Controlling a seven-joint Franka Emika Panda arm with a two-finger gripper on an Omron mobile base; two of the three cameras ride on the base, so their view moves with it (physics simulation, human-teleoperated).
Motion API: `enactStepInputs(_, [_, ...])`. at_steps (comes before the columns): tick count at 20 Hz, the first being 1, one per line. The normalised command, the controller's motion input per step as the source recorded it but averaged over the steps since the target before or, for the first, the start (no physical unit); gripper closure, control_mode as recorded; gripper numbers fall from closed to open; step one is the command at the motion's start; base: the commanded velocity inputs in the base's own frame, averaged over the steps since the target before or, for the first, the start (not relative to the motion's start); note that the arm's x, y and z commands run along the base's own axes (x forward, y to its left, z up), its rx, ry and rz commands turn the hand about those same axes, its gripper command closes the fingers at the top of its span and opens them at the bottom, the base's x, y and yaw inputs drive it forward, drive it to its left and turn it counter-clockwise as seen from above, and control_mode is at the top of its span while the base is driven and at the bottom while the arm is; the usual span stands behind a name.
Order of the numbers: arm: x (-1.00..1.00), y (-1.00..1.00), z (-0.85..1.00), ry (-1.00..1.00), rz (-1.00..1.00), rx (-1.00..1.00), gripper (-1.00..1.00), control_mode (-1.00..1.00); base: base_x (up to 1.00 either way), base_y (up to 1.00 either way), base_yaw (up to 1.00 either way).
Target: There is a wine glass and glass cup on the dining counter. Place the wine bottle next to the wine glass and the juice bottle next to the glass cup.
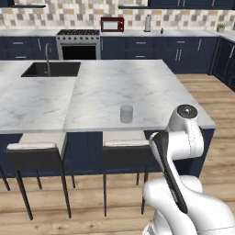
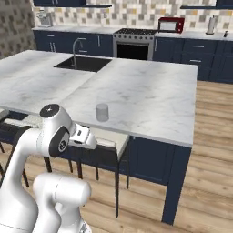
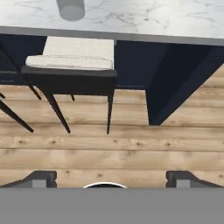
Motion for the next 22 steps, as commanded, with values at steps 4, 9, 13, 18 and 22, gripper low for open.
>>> enactStepInputs(4, [0.00,0.00,0.00,0.00,0.00,0.00,-1.00,1.00,-0.23,-0.75,0.10])
enactStepInputs(9, [0.00,0.00,0.00,0.00,0.00,0.00,-1.00,1.00,-0.23,-0.75,0.10])
enactStepInputs(13, [0.00,0.00,0.00,0.00,0.00,0.00,-1.00,1.00,-0.22,-0.76,0.09])
enactStepInputs(18, [0.00,0.00,0.00,0.00,0.00,0.00,-1.00,1.00,-0.22,-0.75,0.09])
enactStepInputs(22, [0.00,0.00,0.00,0.00,0.00,0.00,-1.00,1.00,-0.22,-0.75,0.10])
